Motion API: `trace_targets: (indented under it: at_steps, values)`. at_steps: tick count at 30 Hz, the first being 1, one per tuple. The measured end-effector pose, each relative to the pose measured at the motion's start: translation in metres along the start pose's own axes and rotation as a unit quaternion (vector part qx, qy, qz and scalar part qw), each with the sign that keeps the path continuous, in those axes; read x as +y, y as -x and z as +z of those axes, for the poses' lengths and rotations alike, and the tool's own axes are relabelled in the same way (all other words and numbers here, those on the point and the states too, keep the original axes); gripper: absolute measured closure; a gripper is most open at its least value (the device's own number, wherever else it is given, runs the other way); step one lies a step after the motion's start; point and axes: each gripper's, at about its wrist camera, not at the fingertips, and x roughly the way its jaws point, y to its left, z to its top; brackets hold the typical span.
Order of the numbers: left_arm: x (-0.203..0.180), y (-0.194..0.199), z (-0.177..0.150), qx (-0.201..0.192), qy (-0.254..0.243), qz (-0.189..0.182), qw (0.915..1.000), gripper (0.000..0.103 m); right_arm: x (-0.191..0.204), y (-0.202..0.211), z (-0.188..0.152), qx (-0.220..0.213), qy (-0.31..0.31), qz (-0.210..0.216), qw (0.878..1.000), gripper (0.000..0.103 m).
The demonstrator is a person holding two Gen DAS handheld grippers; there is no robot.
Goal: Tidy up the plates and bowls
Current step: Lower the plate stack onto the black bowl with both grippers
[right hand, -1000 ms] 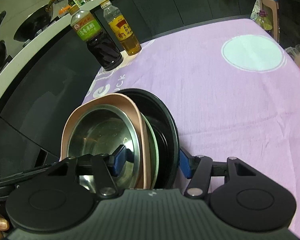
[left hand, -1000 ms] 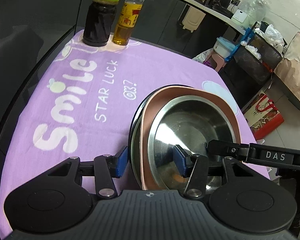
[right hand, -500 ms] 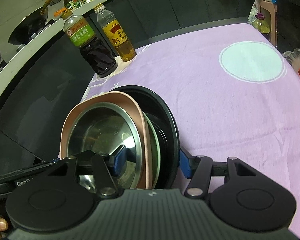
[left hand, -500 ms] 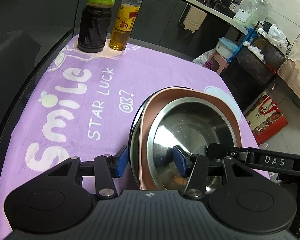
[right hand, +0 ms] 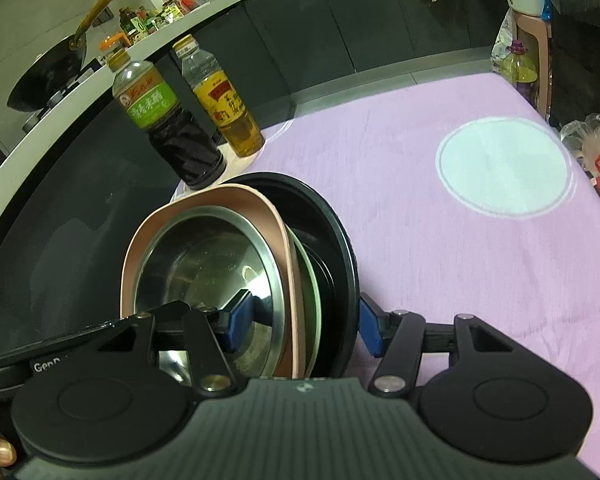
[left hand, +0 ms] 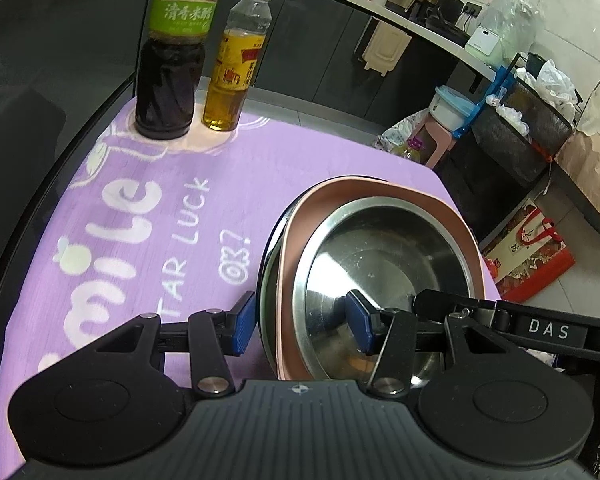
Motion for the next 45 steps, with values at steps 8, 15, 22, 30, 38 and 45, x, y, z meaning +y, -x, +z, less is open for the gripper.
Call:
trace_targets:
  at_steps: [8, 15, 22, 30, 38, 45]
  values:
    - [-0.005, -0.022, 0.024, 0.001, 0.006, -0.001, 1.0000, 0.057, -0.010, -0.011, 0.024, -0.004, -0.011, -0.005, 1.000, 0.047]
    - [-0.009, -0.045, 0.046, 0.009, 0.007, 0.000, 0.9999, 0.057, -0.024, -0.023, 0.044, -0.002, -0.025, -0.004, 1.000, 0.047]
    - [-0.012, -0.058, 0.065, 0.001, 0.010, 0.003, 0.9999, 0.057, -0.033, -0.031, 0.063, -0.004, -0.034, 0.004, 0.999, 0.047]
    - [-0.015, -0.074, 0.083, -0.003, 0.008, 0.008, 0.9999, 0.057, -0.039, -0.042, 0.082, -0.006, -0.043, 0.007, 0.999, 0.047]
    - [-0.008, -0.095, 0.096, 0.008, 0.019, 0.008, 0.9997, 0.057, -0.047, -0.057, 0.095, -0.001, -0.051, 0.009, 0.999, 0.046]
    - [-0.006, -0.112, 0.104, 0.011, 0.018, 0.016, 0.9996, 0.057, -0.054, -0.073, 0.102, 0.009, -0.057, 0.010, 0.998, 0.046]
